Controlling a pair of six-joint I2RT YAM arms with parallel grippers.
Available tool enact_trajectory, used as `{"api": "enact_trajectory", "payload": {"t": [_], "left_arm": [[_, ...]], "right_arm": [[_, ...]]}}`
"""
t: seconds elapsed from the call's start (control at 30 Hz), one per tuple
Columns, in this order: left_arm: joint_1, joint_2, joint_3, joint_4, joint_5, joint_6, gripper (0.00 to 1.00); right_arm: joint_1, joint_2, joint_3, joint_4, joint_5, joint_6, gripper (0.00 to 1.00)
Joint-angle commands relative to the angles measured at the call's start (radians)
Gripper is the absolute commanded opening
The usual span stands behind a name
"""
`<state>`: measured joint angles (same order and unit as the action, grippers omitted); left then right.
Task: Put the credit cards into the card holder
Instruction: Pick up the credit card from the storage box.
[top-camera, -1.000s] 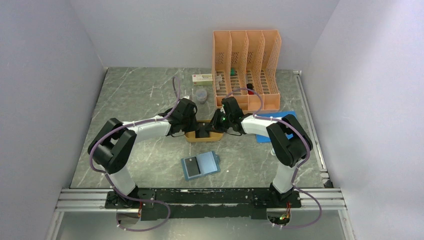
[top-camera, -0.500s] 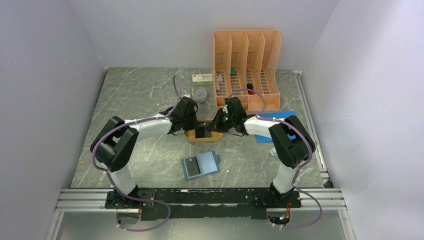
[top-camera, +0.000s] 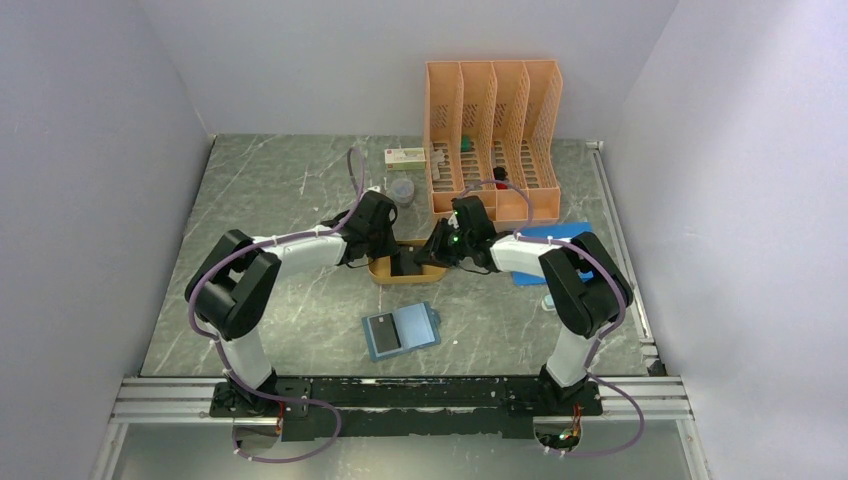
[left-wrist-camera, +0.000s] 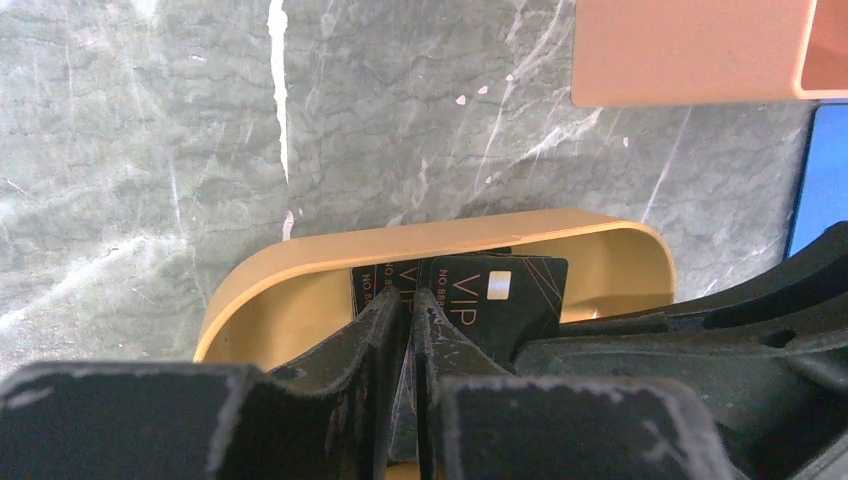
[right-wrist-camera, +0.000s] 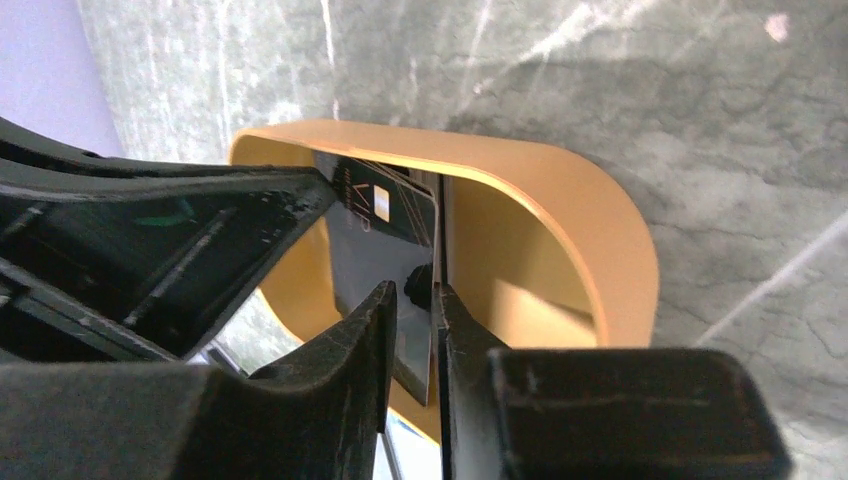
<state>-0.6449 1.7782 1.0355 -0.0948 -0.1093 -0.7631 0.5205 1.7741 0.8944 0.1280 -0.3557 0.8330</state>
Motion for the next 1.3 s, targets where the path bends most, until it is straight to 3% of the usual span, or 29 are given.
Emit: {"api": "enact_trajectory", "payload": {"t": [0.0,0.17,0.37,0.73,1.27], "left_arm": [[0.008,0.044,-0.006,-0.071,-0.028,0.017,0.17],[0.008,0.044,-0.006,-0.072,-0.025,0.018,0.17],[0.009,0.042,-0.008,-0.077,-0.032,0.016,0.17],[0.009,0.047,-0.002,-0.096,-0.049,0.016,0.16],[0.013,0.050,0.001,-0.103,-0.052,0.015,0.16]], "right_arm": [[-0.011,-0.022,-0.029,-0.013,-0.006,-0.005,0.28],[-0.014,-0.017,-0.026,-0.015,-0.011,-0.007,0.40],[-0.013,0.016,-0.007,-0.027,-0.029,-0.009,0.41],[-0.027,-0.003,-0.024,-0.043,0.002,-0.001,0.10],[-0.048,-0.059,-0.069,-0.017,-0.014,0.017,0.01]]}}
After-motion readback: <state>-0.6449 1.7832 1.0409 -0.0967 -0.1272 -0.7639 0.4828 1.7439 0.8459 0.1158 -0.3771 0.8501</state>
